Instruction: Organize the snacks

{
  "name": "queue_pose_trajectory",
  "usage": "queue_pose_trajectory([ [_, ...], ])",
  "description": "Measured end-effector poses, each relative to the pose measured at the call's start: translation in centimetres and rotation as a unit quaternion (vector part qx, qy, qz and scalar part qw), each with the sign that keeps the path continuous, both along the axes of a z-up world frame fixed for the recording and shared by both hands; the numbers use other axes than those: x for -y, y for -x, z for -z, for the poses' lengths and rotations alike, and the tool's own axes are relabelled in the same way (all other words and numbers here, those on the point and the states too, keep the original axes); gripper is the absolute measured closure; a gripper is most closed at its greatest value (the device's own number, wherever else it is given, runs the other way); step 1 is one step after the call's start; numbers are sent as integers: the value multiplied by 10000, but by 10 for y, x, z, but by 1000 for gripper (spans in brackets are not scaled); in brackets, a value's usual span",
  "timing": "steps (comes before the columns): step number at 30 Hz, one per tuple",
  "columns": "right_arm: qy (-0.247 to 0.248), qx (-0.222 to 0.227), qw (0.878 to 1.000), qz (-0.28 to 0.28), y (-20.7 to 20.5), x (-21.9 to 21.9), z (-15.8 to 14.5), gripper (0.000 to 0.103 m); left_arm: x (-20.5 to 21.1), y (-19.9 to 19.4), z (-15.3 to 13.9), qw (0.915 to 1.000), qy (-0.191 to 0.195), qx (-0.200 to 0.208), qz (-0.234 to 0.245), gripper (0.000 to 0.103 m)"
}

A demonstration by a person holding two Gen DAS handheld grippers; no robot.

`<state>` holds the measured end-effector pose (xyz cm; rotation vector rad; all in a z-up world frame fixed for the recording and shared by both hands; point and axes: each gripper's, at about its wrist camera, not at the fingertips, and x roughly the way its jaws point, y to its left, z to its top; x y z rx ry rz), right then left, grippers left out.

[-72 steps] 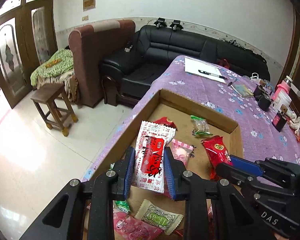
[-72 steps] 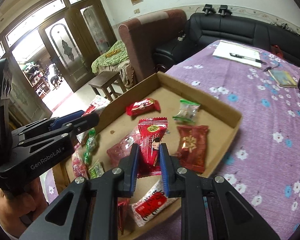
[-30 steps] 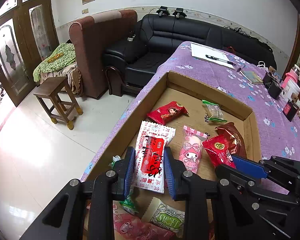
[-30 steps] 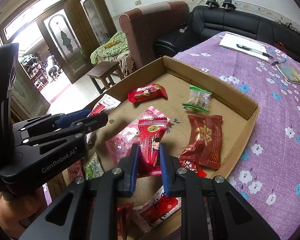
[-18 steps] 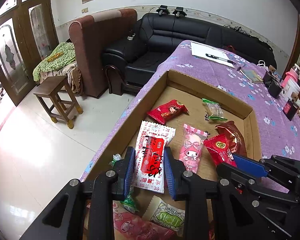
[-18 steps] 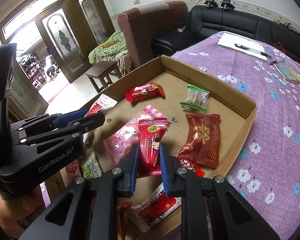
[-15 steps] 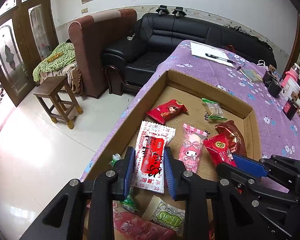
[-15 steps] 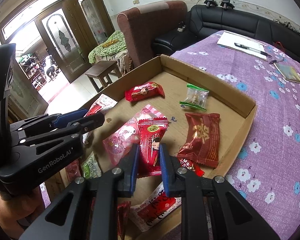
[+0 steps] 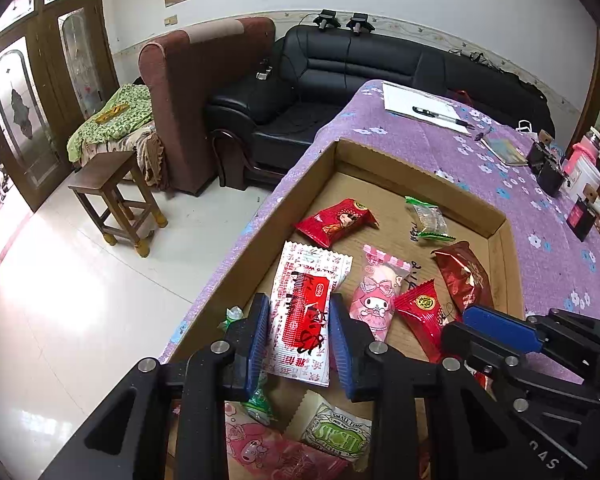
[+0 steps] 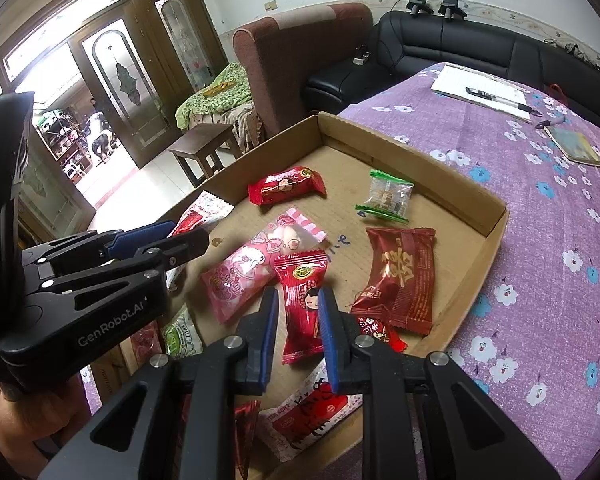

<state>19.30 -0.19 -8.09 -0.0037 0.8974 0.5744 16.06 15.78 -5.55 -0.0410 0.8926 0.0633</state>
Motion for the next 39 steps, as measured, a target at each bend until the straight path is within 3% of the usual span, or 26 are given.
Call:
queue_pose_trajectory([
  [7,-96,138,9998,58,8,11,-14,83,-2,-4,2,10000,1,-73,-52,67],
  [11,-159,204,9996,120,13,21,-21,83,-1,-4,2,9999,-30,-59,-114,41],
  [16,-226,257,9992,205,17,32,-28,83,4,4,-7,9999,-115,47,-115,37],
  [20,-309,293,9987,286,23,45,-33,83,9,16,-17,9995,-175,228,-119,19],
  [28,-414,431,9970,483,42,74,-43,78,32,38,-34,9982,-380,463,79,13],
  [39,-560,614,9941,701,73,110,-56,72,55,66,-41,9979,-413,483,159,11],
])
